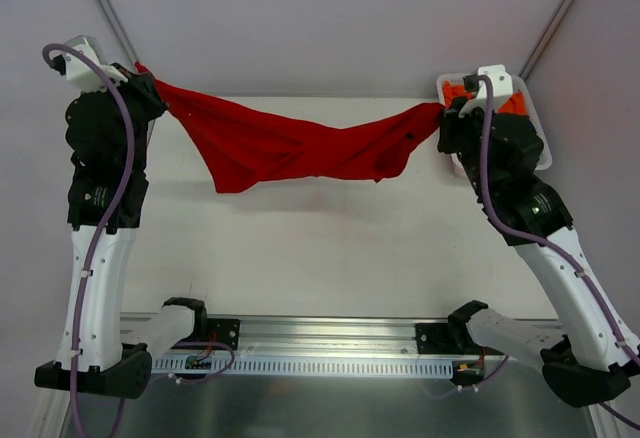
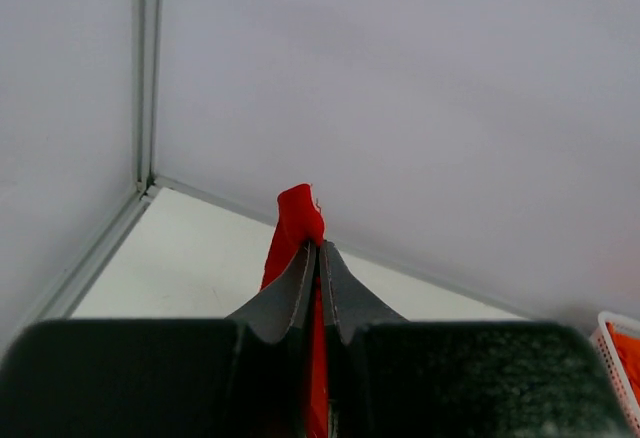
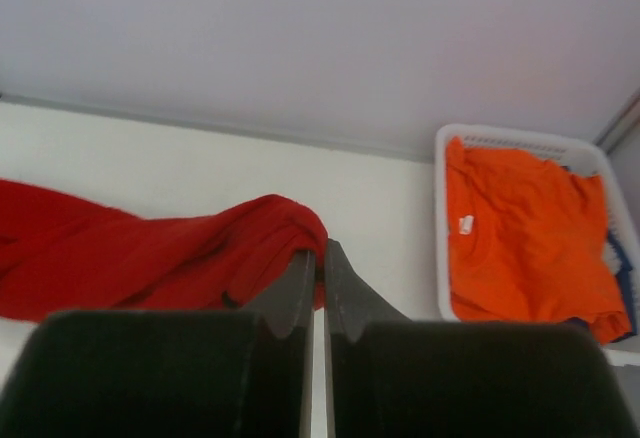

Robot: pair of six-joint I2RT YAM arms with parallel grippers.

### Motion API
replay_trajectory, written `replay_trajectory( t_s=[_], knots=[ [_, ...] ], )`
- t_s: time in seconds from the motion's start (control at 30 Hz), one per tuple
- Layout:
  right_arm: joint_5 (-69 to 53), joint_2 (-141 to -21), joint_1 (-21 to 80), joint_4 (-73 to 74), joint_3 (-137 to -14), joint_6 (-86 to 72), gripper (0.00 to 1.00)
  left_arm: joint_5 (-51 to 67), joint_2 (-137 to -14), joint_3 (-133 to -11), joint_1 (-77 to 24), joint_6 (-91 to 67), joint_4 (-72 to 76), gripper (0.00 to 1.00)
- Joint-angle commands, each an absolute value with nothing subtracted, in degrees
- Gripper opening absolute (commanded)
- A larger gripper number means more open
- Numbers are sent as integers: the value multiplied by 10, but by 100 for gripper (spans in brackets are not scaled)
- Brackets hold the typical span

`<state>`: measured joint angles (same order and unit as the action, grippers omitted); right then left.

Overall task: Fold and stack the t-shirts
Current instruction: Flatten the tshirt out

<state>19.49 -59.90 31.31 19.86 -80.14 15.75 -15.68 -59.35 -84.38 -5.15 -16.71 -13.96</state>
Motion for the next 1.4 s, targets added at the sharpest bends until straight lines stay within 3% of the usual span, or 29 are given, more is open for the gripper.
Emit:
replay_trajectory(
  t_s=[0.0,0.47,1.37],
  knots=[
    [281,-547,309,153,-814,192,0,-212,-565,-874,-47,-126,-132,0],
    [294,-486,307,149,-792,185,0,-222,-541,-884,-47,-121,-140,0],
    [275,-512,307,158,-809,184,0,-210,-555,-869,-47,-128,-147,0]
  ],
)
